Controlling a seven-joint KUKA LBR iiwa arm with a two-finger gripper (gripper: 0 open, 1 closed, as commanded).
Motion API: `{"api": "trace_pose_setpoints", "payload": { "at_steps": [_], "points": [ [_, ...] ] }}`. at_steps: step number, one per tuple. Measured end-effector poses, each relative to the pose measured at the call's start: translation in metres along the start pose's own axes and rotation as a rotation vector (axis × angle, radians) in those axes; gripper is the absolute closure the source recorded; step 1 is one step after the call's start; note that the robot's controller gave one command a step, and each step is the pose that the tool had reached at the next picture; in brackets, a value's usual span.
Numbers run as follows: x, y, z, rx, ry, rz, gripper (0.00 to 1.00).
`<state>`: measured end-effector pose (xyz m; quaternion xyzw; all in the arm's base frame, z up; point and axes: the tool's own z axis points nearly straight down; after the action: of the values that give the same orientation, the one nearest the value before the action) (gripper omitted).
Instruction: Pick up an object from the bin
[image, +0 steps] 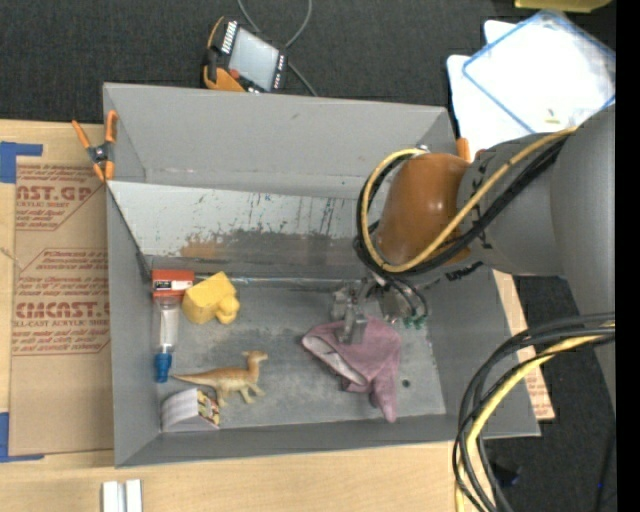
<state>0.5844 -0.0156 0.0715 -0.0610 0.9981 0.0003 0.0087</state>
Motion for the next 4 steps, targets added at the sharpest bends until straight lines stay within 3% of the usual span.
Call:
{"api": "trace_pose_setpoints", "payload": {
  "at_steps": [1,2,3,4],
  "points": [
    [-0.005,0.009,-0.114,0.0,0.001,0.015,0.0],
    [-0.006,0.01,-0.124,0.0,-0.003,0.016,0.0],
    [0.017,0.036,-0.063,0.002,-0.014,-0.11,0.0],
    [0.048,0.034,-0.035,0.001,-0.008,-0.058,0.0]
  ]
}}
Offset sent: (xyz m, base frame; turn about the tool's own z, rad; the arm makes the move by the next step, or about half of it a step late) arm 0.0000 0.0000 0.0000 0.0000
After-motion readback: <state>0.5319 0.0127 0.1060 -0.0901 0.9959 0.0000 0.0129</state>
